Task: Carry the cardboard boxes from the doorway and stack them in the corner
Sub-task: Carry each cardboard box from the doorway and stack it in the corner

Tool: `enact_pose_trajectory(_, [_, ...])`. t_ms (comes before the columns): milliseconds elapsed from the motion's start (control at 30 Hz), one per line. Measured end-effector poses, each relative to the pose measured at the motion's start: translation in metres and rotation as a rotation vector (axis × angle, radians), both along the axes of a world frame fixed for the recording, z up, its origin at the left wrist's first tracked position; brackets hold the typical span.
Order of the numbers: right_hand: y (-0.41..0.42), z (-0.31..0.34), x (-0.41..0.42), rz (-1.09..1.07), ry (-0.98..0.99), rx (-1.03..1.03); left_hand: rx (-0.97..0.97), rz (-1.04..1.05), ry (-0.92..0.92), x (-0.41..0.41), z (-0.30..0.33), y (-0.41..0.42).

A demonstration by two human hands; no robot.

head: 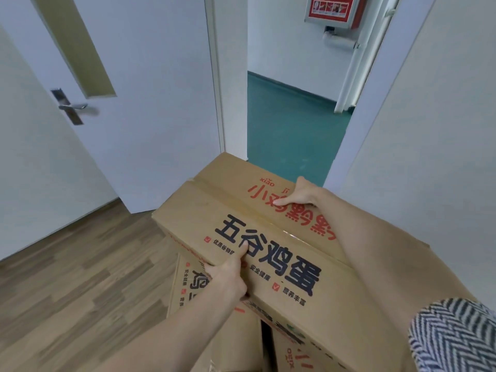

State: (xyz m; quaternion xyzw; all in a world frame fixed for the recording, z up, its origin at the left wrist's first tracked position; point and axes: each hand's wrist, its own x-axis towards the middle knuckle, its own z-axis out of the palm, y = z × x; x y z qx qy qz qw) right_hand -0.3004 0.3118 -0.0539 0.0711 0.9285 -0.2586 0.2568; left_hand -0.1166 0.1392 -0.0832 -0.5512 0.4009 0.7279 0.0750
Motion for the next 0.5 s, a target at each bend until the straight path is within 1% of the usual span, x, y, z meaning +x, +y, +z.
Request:
enact_pose_trajectory(133, [-0.014, 0.011, 0.028, 0.015, 0.072, 0.022, 0.062, 0.015, 0.059, 0.026, 0.001, -0.014])
enact_pose_trajectory(233, [-0.024, 0.025, 0.053, 0.039, 0.084, 0.072, 0.109, -0.034, 0.096, 0.047, -0.004, -0.028])
enact_pose_trajectory(333, [-0.032, 0.044, 0.093, -0.013, 0.107, 0.067, 0.152, -0.092, 0.15, 0.07, -0.016, -0.048])
enact_pose_trajectory(400, [-0.036, 0.056, 0.126, -0.07, 0.142, 0.065, 0.168, -0.142, 0.167, 0.091, -0.009, -0.063])
enact_pose_trajectory(500, [-0.044, 0.077, 0.177, -0.142, 0.207, 0.038, 0.145, -0.191, 0.249, 0.119, 0.008, -0.082])
